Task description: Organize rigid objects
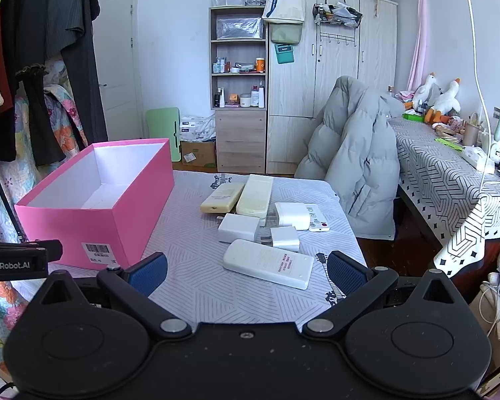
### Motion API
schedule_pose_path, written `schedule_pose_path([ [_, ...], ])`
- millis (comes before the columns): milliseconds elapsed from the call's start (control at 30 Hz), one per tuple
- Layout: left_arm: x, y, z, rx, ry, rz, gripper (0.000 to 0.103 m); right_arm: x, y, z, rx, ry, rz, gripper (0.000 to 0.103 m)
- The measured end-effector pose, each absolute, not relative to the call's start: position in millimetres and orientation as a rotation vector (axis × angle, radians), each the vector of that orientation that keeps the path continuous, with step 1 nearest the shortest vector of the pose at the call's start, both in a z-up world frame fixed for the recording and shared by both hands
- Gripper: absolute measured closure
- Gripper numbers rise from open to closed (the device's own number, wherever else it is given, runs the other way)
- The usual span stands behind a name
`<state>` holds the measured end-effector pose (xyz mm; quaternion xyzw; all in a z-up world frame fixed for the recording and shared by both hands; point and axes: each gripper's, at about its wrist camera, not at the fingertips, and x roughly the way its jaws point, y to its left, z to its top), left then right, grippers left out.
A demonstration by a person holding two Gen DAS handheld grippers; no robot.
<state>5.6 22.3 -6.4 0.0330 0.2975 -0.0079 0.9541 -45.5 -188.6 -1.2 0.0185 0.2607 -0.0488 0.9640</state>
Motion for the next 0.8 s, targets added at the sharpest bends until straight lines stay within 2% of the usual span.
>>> schedule_pose_path([
  [400,5.0,24.9,1.4,0.110,0.595,-0.068,0.000,-39.4,-193.3,-6.3,0.120,0.543,-0.090,0.000],
  [800,10.5,50.7,45.6,0.085,0.579,-0.206,0.001,-24.0,-173.7,31.9,0.008,0.522,0.112,0.000],
])
